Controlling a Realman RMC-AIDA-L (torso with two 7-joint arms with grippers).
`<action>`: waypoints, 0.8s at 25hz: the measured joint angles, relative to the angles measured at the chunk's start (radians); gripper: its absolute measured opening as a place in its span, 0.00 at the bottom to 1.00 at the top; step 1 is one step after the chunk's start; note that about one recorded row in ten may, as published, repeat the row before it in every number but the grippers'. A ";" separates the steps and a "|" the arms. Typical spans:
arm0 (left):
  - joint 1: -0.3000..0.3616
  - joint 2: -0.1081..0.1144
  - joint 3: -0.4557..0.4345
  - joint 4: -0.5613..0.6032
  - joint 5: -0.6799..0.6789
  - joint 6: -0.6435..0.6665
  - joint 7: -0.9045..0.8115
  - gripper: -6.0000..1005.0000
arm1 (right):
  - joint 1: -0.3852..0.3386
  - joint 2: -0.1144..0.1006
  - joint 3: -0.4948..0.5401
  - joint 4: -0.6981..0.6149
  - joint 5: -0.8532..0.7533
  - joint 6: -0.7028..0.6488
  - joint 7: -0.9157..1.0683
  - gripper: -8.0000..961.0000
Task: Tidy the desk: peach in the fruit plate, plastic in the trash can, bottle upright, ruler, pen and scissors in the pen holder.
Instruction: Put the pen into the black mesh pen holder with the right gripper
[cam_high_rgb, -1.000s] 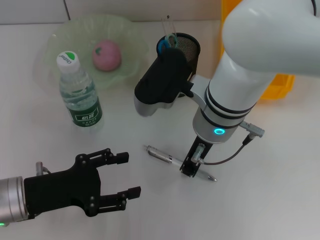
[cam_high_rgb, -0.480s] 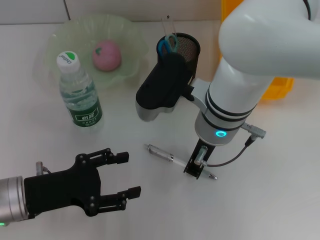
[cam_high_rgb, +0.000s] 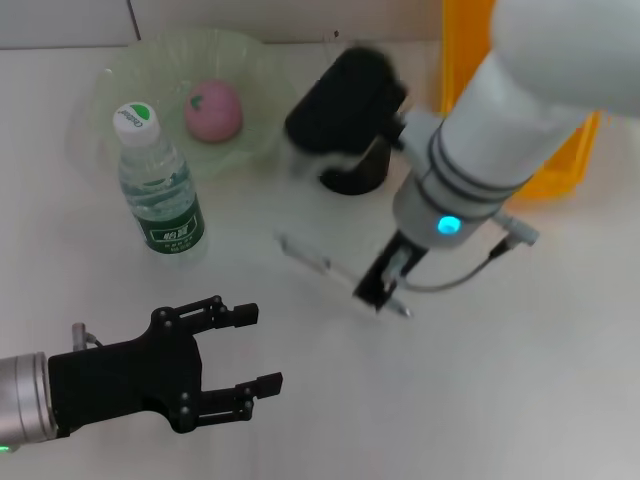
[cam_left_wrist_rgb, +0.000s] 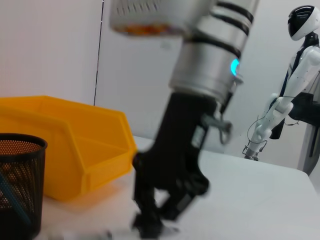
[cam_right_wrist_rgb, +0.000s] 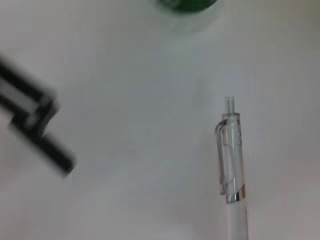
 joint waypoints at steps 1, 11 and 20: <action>0.000 0.000 0.000 0.000 0.000 0.000 0.000 0.78 | -0.024 -0.001 0.048 -0.043 -0.027 -0.004 -0.002 0.13; -0.004 0.000 0.006 0.000 0.000 -0.001 0.000 0.78 | -0.402 0.001 0.434 -0.423 0.280 0.467 -0.408 0.15; -0.019 0.000 0.006 0.000 0.000 0.005 0.000 0.78 | -0.475 0.001 0.368 0.254 1.590 0.485 -1.776 0.18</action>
